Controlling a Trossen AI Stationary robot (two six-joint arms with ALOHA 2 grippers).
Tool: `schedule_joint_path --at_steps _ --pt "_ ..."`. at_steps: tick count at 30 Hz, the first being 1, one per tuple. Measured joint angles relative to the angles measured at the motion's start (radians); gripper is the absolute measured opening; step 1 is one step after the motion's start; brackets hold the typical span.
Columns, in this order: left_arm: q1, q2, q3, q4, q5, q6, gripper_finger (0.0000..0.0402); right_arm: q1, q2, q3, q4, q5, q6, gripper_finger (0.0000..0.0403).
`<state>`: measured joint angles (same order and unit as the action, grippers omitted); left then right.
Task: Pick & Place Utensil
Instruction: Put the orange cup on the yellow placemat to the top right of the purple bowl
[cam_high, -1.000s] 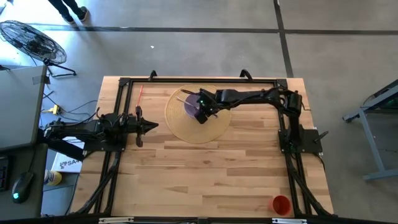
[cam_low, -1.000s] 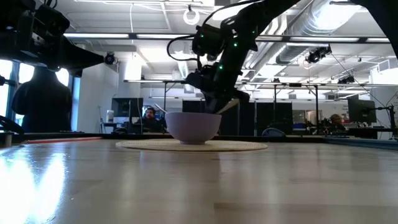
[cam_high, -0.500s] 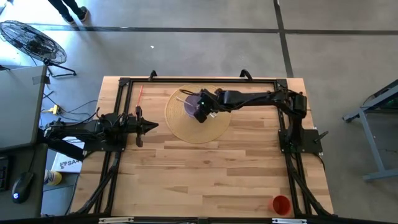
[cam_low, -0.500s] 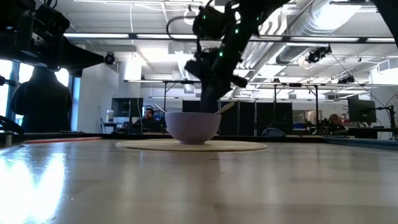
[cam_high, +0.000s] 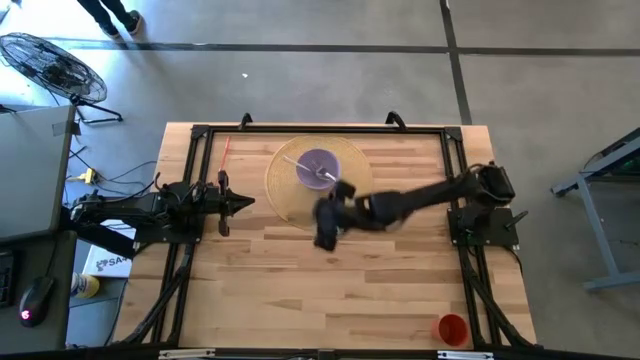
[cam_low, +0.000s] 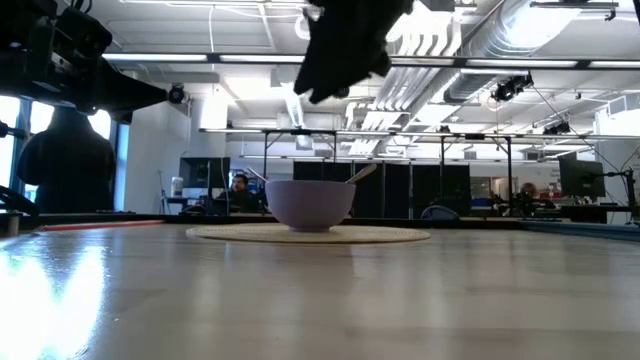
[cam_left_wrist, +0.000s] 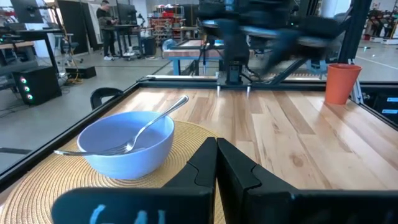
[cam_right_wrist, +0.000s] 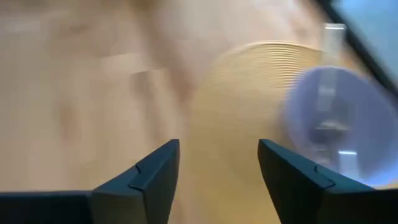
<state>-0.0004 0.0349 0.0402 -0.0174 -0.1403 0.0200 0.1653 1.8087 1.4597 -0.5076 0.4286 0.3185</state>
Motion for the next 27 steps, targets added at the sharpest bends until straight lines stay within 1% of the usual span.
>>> schedule_joint_path --at_steps 2,4,7,10,14,16,20,27 --pt "0.000 0.000 0.000 0.000 0.000 0.000 0.0001 0.063 0.000 0.000 0.006 -0.021 0.020 0.0219" --pt "0.000 0.000 0.000 0.000 0.000 0.000 0.0001 0.125 0.000 0.000 0.010 -0.020 0.044 0.0221" --pt "0.000 0.000 0.000 0.000 0.000 0.000 0.0001 0.213 0.000 0.000 0.023 -0.024 0.068 0.0221" --pt "0.000 0.000 0.000 0.000 -0.001 0.000 0.0001 0.305 0.000 0.000 0.034 -0.062 0.097 0.0218" --pt "0.000 0.000 0.000 0.000 -0.001 0.000 0.0001 0.443 0.000 0.000 0.025 -0.053 0.176 0.0216" --pt "0.000 0.000 0.000 0.000 -0.001 0.000 0.0001 0.507 0.000 0.000 0.009 -0.059 0.254 0.0216" --pt "0.000 0.000 0.000 0.000 -0.001 0.000 0.0001 0.632 0.000 0.001 -0.063 -0.051 0.470 0.0216" --pt "0.000 0.000 0.000 0.000 -0.001 0.000 0.0001 0.801 0.000 0.073 -0.361 -0.070 0.882 0.0216"
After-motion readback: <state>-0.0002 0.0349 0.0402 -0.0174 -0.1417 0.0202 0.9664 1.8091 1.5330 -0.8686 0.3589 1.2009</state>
